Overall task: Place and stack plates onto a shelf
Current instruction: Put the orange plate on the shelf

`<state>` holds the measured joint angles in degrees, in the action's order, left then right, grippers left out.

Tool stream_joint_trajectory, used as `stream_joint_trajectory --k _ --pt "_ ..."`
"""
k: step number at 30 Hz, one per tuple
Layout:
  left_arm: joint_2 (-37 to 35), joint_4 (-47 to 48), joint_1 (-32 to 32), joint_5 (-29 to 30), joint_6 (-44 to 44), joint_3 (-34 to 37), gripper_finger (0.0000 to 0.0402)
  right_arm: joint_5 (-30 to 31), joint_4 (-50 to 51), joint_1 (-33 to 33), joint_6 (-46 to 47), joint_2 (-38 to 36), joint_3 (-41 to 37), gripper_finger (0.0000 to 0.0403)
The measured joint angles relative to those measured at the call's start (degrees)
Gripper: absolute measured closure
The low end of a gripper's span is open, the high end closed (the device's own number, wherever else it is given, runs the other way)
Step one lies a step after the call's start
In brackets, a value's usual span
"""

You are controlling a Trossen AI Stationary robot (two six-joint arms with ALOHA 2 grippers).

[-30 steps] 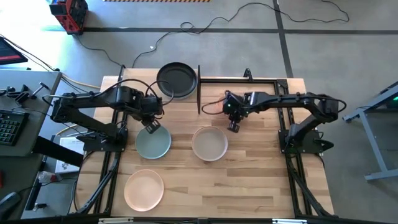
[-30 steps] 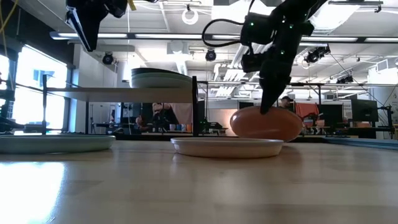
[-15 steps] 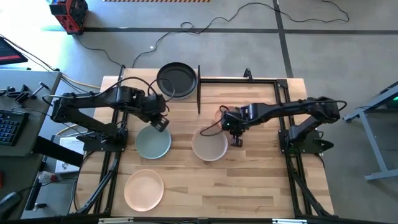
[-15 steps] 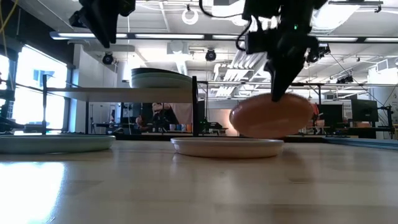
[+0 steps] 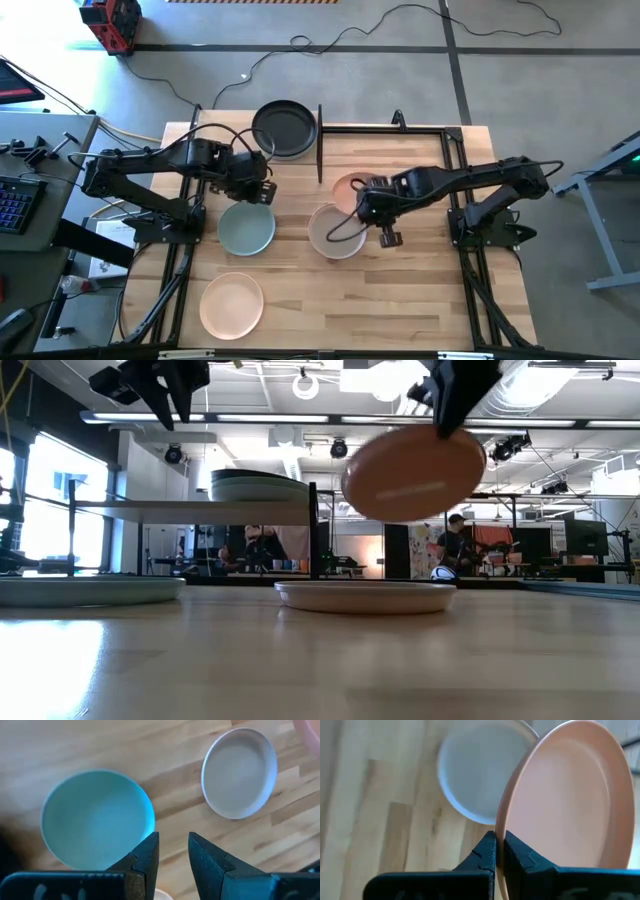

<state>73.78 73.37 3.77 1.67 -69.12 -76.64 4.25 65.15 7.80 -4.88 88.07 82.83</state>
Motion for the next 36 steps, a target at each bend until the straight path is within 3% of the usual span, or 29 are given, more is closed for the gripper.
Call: stream_joint_trajectory --k 9,16,36 --pt "0.00 -1.21 -0.16 -1.24 -8.47 0.00 0.0310 -0.09 -1.50 7.37 -7.89 0.00 5.48 0.0403" --pt "0.00 -8.93 -1.63 -2.53 -9.86 -0.02 0.0310 -0.17 -5.91 11.17 -9.86 2.02 5.48 0.0403" --pt "8.77 -17.67 -4.33 -2.86 -9.55 -0.05 0.0310 0.28 -14.00 10.07 -14.71 5.62 5.48 0.0403"
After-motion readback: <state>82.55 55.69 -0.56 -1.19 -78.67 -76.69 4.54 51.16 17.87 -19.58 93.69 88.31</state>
